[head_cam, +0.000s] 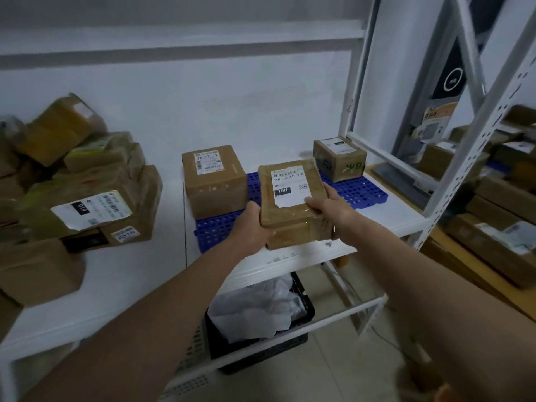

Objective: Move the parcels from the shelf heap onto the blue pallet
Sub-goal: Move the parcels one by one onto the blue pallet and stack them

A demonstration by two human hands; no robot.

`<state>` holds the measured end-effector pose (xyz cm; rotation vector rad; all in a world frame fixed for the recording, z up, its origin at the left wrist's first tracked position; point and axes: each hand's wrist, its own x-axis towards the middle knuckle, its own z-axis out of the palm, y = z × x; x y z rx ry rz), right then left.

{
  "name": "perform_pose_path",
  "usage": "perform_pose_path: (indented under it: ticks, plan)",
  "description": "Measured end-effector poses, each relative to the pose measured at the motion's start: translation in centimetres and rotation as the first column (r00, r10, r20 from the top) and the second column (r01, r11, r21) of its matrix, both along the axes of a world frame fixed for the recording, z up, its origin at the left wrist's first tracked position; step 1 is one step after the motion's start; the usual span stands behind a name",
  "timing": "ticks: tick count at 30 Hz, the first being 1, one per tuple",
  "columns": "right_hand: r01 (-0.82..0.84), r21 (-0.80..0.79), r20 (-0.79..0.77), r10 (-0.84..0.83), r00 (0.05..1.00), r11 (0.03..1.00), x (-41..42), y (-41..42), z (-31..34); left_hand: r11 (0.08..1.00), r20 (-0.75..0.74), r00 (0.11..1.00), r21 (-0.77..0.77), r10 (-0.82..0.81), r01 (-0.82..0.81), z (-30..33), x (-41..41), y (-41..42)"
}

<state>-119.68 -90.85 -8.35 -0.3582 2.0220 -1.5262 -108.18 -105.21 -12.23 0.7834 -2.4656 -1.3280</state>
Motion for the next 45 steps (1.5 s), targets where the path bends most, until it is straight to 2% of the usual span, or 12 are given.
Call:
perform_pose_path:
  ticks: [4,8,10,12,14,18,24,32,35,37,40,45]
  plan:
    - [-0.019,-0.001,-0.022,0.019,1.0,1.0,-4.2,-1.5,-0.4,1.0,0.002,1.0,-0.03,-0.008,0.008,-0.4,-4.1,-1.3]
    - [0.002,-0.027,-0.025,-0.003,1.0,1.0,-8.4,-4.6,-0.2,0.97,0.056,0.998,-0.243,0.007,0.007,-0.1,-8.2,-4.1]
    - [-0.007,-0.027,-0.01,0.006,1.0,1.0,-10.5,-6.7,-0.1,0.908,0.071,0.995,-0.417,0.066,-0.031,0.6,-10.0,-5.5]
    - [-0.03,-0.027,-0.005,0.03,1.0,0.999,-12.7,-8.8,-0.4,0.786,0.128,0.984,-0.618,0.123,-0.018,1.0,-11.8,-6.7]
    - [-0.05,-0.041,-0.014,0.049,0.999,0.998,-14.6,-10.7,-0.7,0.686,0.181,0.97,-0.727,0.16,0.022,1.0,-13.5,-7.9]
    - [-0.066,-0.052,0.004,0.066,0.998,0.996,-17.9,-13.5,-1.9,0.569,0.277,0.943,-0.812,0.182,0.129,0.3,-16.2,-10.2]
    - [-0.098,-0.058,0.086,0.103,0.991,0.993,-20.4,-16.8,-4.2,0.488,0.353,0.895,-0.852,0.272,0.188,-0.3,-18.1,-11.7]
    - [-0.256,0.094,0.112,0.245,0.963,0.962,-22.0,-19.3,-6.2,0.486,0.432,0.837,-0.841,0.336,0.239,-0.8,-17.8,-12.5]
    - [-0.302,0.185,-0.016,0.31,0.951,0.935,-22.7,-19.6,-6.0,0.599,0.523,0.749,-0.772,0.407,0.214,0.1,-17.6,-13.4]
    - [-0.4,0.269,-0.122,0.443,0.888,0.876,-22.4,-19.8,-5.8,0.689,0.598,0.676,-0.702,0.43,0.183,0.1,-17.4,-14.2]
    - [-0.514,0.449,-0.211,0.646,0.734,0.731,-22.0,-19.9,-5.7,0.729,0.651,0.629,-0.658,0.425,0.188,-0.4,-17.4,-14.6]
    - [-0.521,0.518,-0.214,0.693,0.689,0.679,-22.1,-21.0,-5.7,0.738,0.632,0.644,-0.658,0.431,0.152,-0.6,-17.6,-14.6]
